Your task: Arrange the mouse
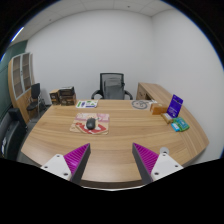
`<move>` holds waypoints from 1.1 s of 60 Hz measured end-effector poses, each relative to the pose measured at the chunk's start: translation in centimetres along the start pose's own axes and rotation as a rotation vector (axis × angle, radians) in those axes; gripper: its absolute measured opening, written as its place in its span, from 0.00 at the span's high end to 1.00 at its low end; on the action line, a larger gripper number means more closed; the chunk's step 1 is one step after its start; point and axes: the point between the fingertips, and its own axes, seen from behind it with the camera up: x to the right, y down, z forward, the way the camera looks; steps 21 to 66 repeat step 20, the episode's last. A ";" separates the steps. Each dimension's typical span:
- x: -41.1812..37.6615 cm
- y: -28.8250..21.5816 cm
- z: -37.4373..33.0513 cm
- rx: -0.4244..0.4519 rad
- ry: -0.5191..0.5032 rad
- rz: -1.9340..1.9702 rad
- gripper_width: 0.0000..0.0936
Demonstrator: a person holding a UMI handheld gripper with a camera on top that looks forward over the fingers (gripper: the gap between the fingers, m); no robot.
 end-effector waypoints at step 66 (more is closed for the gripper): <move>6.1 3.7 -5.8 0.000 0.051 -0.042 0.07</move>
